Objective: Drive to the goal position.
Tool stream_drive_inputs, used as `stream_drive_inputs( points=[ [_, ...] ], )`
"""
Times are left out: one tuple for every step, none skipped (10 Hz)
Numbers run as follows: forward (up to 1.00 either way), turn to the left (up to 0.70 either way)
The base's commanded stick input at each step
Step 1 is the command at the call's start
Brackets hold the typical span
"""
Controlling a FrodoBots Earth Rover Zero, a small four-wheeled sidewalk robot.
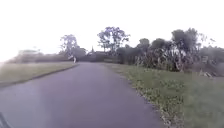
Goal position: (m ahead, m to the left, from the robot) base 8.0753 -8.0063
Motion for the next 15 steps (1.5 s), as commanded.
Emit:
stream_drive_inputs(
  points=[
    [0.70, 0.00],
    [0.70, 0.00],
    [0.70, 0.00],
    [0.70, 0.00],
    [0.70, 0.00],
    [0.70, 0.00],
    [0.70, 0.00],
    [0.70, 0.00],
    [0.70, 0.00],
    [0.70, 0.00],
    [0.70, 0.00],
    [0.70, 0.00],
    [0.70, 0.00],
    [0.70, 0.00],
    [0.70, 0.00]
  ],
)
